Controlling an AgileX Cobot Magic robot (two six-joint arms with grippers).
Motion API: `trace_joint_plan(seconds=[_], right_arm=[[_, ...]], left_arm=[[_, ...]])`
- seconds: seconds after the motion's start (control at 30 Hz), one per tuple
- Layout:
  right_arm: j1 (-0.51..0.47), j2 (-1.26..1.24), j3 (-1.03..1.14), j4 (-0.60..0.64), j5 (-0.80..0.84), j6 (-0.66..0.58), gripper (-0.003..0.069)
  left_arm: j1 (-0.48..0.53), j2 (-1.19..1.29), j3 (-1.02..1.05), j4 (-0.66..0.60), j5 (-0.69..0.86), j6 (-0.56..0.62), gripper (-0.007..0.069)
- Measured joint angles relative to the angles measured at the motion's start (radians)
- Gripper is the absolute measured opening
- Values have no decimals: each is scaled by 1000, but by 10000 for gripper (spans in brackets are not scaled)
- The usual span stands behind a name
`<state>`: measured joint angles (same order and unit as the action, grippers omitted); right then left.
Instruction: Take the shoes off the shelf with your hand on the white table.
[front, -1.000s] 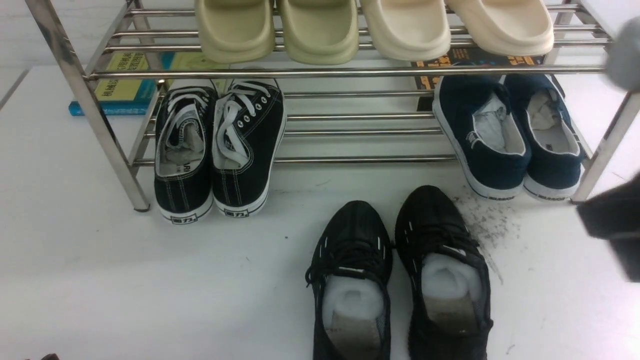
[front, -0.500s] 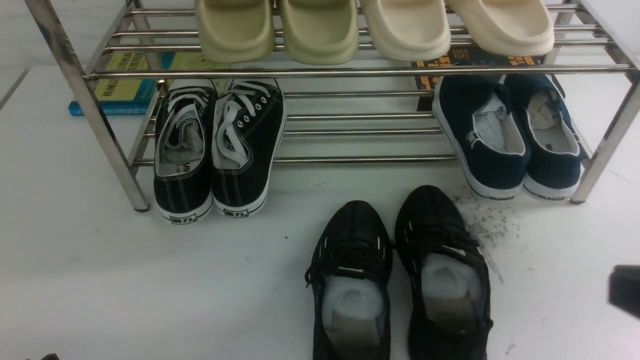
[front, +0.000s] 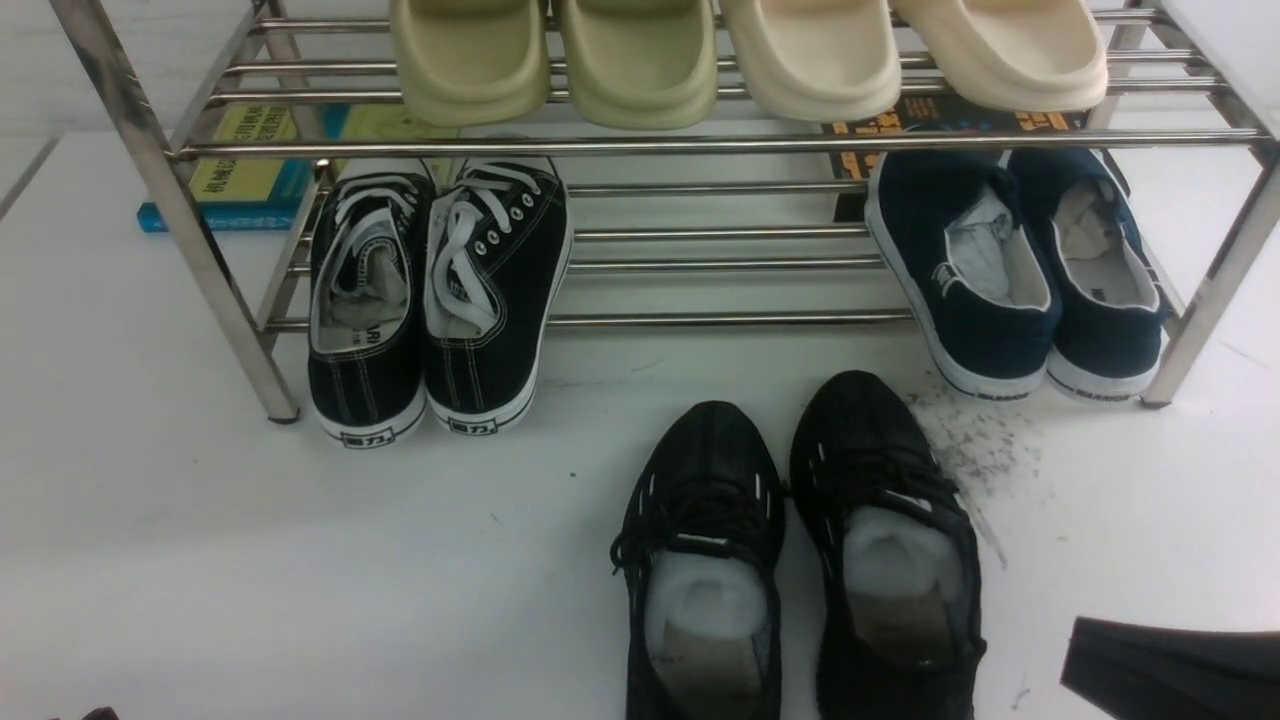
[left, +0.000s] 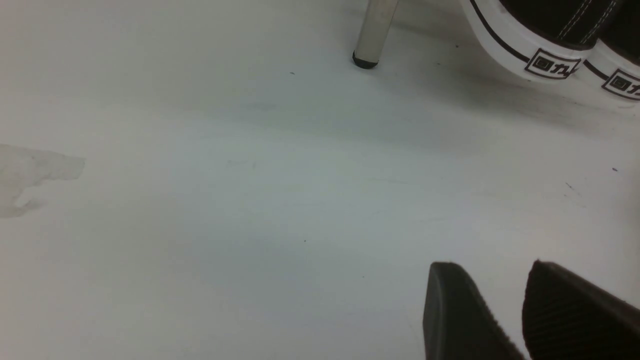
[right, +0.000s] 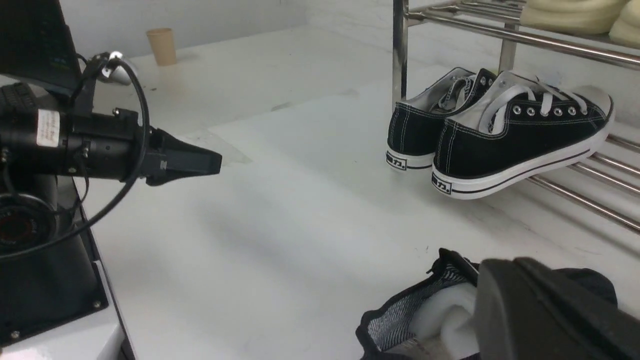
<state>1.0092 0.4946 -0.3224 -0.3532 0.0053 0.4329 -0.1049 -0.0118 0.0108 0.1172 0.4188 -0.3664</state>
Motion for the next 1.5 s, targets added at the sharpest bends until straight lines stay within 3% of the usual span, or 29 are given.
trace_joint_plan(seconds=[0.53, 0.7, 0.77, 0.87, 0.97, 1.1, 1.17, 1.2, 1.27, 1.5], right_arm=[[0, -7, 15, -209, -5, -1, 0], [-1, -47, 54, -133, -5, -1, 2], [-35, -79, 89, 16, -5, -18, 3], [-140, -130, 139, 172, 14, -71, 5], [-264, -195, 178, 251, 73, -137, 6], [-458, -296, 229, 284, 182, -204, 9], [-509, -327, 243, 290, 226, -209, 10], [-611, -367, 264, 304, 282, -210, 10], [-697, -407, 293, 337, 325, -211, 12], [-876, -497, 336, 384, 392, -211, 13]], left_arm=[[0, 0, 0, 0, 0, 0, 240], [0, 0, 0, 0, 0, 0, 240], [0, 0, 0, 0, 0, 0, 240], [0, 0, 0, 0, 0, 0, 240], [0, 0, 0, 0, 0, 0, 240], [0, 0, 0, 0, 0, 0, 240], [0, 0, 0, 0, 0, 0, 240], [0, 0, 0, 0, 0, 0, 240], [0, 0, 0, 0, 0, 0, 240], [0, 0, 0, 0, 0, 0, 240]])
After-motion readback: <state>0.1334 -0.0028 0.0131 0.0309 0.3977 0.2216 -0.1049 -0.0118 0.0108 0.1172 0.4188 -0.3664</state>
